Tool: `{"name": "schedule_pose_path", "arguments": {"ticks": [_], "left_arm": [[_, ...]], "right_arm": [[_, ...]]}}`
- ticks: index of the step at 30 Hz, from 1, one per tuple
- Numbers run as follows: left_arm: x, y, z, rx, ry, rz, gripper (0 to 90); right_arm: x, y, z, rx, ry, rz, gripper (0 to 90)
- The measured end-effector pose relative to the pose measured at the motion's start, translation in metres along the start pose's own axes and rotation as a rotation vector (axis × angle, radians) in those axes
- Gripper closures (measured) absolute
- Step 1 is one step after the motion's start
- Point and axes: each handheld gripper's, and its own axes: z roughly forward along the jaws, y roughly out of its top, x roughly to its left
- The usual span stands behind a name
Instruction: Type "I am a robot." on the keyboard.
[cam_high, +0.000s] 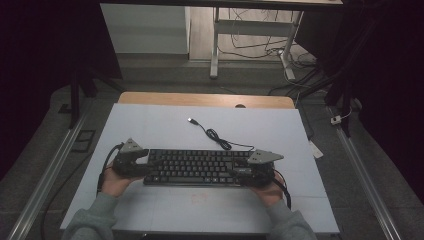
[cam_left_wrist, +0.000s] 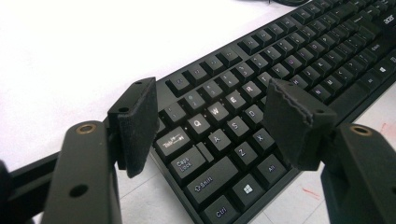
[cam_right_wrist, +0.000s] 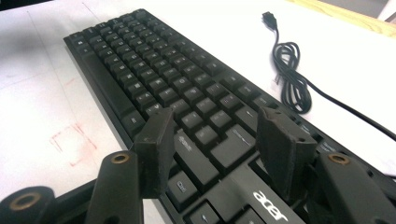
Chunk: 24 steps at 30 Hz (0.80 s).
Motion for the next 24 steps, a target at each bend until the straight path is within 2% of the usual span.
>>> {"name": "schedule_pose_path", "arguments": {"ticks": [7,11,12,14,22,24], "left_arm": [[0.000,0.000,0.000,-0.001,0.000,0.001,35.6],[0.000,0.000,0.000,-0.002,-0.001,0.002,35.6],[0.000,0.000,0.000,-0.002,-0.001,0.002,35.6],[0.000,0.000,0.000,0.000,-0.001,0.003,35.5],[0.000,0.000,0.000,-0.001,0.000,0.002,35.4],[0.000,0.000,0.000,-0.002,0.000,0.002,35.4]], "right_arm": [[0.006,0.009,0.007,-0.003,0.014,-0.006,48.7],[0.008,0.013,0.010,-0.007,0.027,-0.008,53.7],[0.009,0.014,0.011,-0.018,0.032,-0.004,55.5],[0.010,0.017,0.012,-0.007,0.043,-0.010,60.3],[0.015,0.025,0.021,0.012,0.090,-0.021,88.8],[0.016,0.026,0.024,0.030,0.103,-0.016,89.8]]}}
